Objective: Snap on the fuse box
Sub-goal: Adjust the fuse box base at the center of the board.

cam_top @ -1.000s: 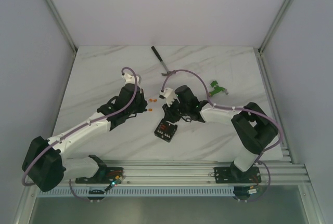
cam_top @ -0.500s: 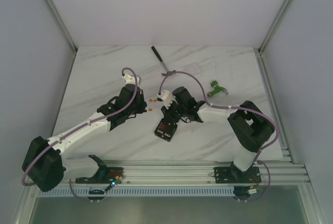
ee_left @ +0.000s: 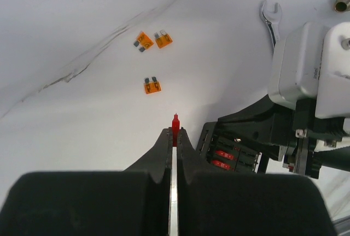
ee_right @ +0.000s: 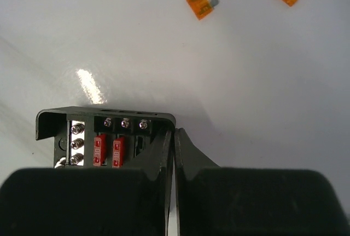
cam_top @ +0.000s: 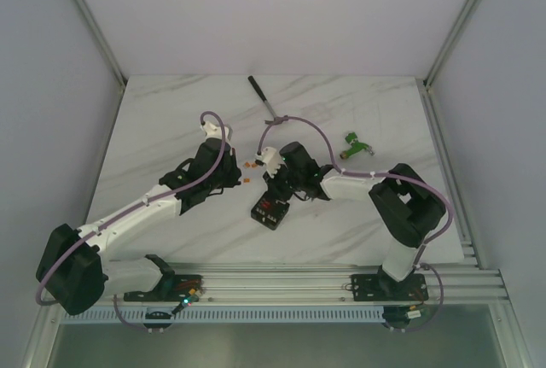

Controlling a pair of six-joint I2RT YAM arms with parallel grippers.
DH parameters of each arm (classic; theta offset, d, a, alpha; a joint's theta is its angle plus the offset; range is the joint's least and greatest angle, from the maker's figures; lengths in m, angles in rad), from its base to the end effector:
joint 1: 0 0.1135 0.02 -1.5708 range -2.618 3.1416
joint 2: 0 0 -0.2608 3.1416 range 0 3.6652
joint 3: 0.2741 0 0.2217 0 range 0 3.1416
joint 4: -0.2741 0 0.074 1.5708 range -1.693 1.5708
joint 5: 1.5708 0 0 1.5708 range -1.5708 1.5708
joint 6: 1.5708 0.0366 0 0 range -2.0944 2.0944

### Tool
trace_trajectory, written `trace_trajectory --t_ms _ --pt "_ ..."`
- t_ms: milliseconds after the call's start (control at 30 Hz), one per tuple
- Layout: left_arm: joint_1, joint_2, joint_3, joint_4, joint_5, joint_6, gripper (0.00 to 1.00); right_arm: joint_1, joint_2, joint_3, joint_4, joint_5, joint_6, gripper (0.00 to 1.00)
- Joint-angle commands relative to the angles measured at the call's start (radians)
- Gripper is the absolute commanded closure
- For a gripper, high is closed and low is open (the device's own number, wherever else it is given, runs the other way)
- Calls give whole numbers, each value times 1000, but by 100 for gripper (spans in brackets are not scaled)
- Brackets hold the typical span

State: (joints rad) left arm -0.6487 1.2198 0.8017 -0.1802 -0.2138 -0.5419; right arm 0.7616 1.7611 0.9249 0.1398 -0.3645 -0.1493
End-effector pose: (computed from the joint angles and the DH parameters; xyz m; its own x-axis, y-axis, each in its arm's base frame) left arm 0.1963 -0.1391 0.2648 -0.6170 -0.1647 -0.7696 0.1546 0.9334 -0.3238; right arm 0.2370 0.2440 0.1820 -0.3337 -0.5102 -0.7926 -0.9023 0.4162 0.1120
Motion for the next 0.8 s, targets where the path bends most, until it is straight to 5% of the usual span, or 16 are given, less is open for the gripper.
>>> trace_trajectory --t_ms 0,300,767 --pt "4 -11 16 -16 16 -11 100 7 -40 -18 36 101 71 100" --pt "4 -22 14 -24 35 -29 100 50 -176 -106 -20 567 447 100" --pt "-28 1 18 -26 54 -75 100 221 -63 25 -255 947 1062 100"
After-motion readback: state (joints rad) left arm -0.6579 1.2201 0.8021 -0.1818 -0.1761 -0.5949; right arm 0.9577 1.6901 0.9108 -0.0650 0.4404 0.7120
